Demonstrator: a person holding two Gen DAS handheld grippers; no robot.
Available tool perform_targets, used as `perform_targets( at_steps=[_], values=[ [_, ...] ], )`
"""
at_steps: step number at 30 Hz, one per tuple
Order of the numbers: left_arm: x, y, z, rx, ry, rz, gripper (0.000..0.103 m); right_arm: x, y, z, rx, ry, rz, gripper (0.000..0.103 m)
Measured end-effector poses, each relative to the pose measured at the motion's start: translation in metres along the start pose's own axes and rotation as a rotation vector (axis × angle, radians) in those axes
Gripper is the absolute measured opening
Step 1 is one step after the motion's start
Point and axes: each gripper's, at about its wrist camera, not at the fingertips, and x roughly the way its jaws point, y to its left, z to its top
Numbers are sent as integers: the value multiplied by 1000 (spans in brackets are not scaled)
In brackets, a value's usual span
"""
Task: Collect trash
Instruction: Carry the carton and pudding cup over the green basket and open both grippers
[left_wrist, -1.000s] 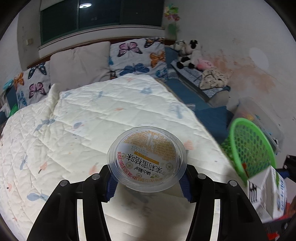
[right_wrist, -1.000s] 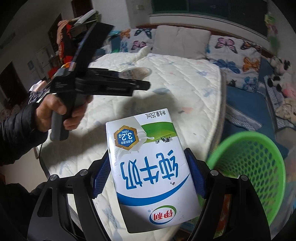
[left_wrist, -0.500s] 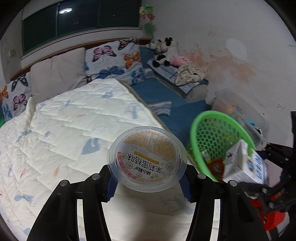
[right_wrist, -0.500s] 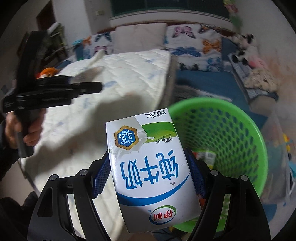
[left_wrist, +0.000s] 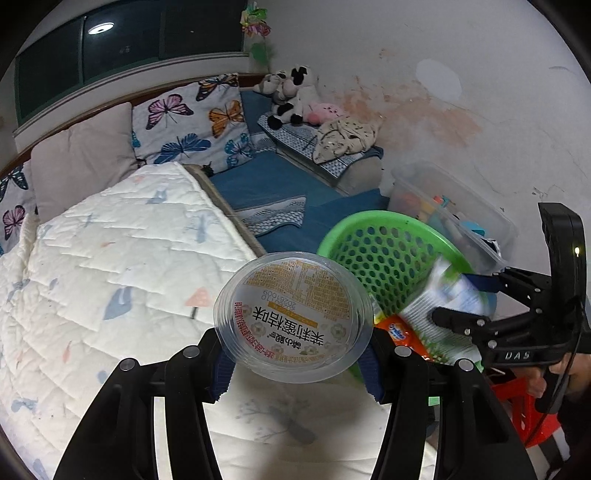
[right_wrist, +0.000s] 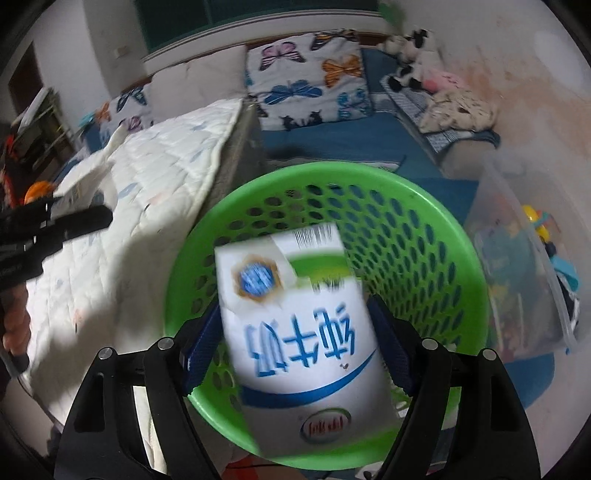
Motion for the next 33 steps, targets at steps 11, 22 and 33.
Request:
perform_targets(
  at_steps=[11,22,33],
  values=[
    [20,-36,5,37,25,-51,54,-36,-21,-14,73,-58,-38,84],
    [44,-61,1,57,80,-74,54,-60,-22,-37,80,-83,-62,86],
    [50,-73,-5,68,92,-94,69,-69,-23,-54,131,-99,-39,87]
  ],
)
